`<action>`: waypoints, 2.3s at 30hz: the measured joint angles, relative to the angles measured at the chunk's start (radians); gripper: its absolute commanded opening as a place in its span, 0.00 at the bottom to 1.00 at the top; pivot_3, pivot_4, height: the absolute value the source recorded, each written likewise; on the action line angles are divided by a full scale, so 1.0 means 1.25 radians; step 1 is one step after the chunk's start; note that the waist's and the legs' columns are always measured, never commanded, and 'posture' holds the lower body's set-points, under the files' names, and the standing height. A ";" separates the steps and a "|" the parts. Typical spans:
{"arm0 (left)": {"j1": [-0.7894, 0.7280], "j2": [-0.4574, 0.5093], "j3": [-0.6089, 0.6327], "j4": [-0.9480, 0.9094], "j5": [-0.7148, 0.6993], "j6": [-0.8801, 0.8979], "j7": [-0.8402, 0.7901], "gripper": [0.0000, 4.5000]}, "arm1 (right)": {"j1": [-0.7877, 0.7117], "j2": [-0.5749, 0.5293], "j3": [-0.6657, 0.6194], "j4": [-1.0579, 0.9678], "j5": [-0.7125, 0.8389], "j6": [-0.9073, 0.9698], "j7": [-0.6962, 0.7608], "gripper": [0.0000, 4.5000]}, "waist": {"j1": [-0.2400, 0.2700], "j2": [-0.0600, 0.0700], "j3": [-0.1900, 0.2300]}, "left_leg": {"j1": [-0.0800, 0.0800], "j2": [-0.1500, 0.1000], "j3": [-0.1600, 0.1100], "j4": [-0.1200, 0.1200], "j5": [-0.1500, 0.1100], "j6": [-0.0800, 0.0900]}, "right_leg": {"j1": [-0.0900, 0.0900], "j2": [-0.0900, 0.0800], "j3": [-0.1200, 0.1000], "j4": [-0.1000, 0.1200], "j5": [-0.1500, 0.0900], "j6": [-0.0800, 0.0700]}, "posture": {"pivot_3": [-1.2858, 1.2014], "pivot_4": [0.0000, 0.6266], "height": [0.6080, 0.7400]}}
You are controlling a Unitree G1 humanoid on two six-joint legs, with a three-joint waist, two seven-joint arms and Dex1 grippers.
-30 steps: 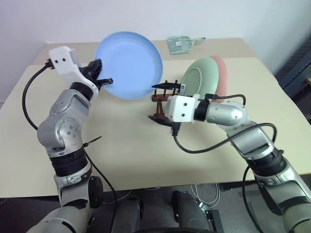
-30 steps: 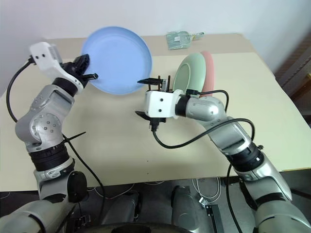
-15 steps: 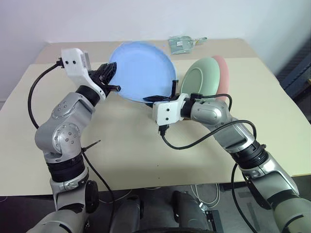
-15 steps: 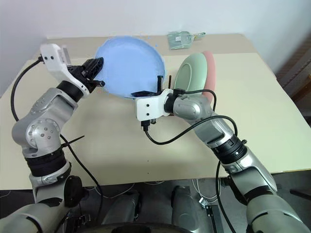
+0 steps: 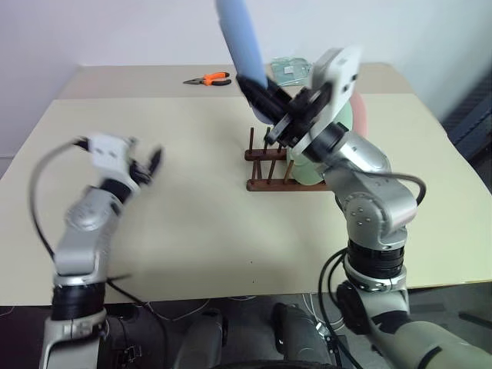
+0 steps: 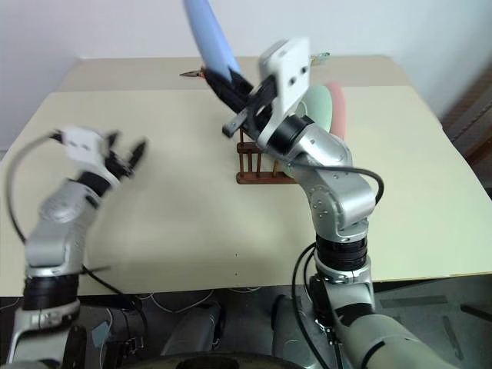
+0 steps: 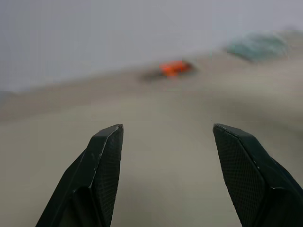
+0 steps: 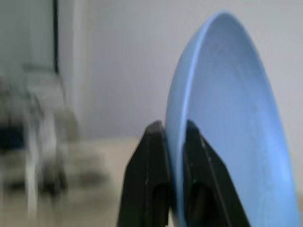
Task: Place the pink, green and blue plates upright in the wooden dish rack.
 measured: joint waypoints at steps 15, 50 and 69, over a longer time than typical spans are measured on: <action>0.077 -0.006 -0.134 -0.092 -0.005 -0.004 -0.151 0.68 | 0.012 0.114 -0.163 -0.007 0.330 0.251 -0.447 0.00 | -0.019 0.006 0.000 | 0.000 0.001 0.002 -0.001 0.000 0.000 | -0.002 0.001 0.000 0.002 0.001 0.002 | 0.52 0.24 1.00; -0.015 -0.040 -0.276 -0.097 0.016 0.014 -0.255 0.69 | 0.458 -0.783 -0.059 -0.109 -0.132 -0.108 0.201 0.02 | 0.005 0.006 -0.001 | 0.000 0.001 0.007 0.003 -0.002 0.004 | 0.003 -0.002 0.001 -0.003 -0.004 0.005 | 0.52 0.24 1.00; 0.016 -0.038 -0.274 -0.125 0.017 0.018 -0.232 0.69 | 0.291 -0.688 0.106 -0.052 -0.262 -0.148 0.211 0.02 | 0.007 0.006 -0.001 | 0.000 0.000 0.006 0.004 -0.002 0.005 | 0.003 -0.002 0.000 -0.003 -0.003 0.005 | 0.52 0.24 1.00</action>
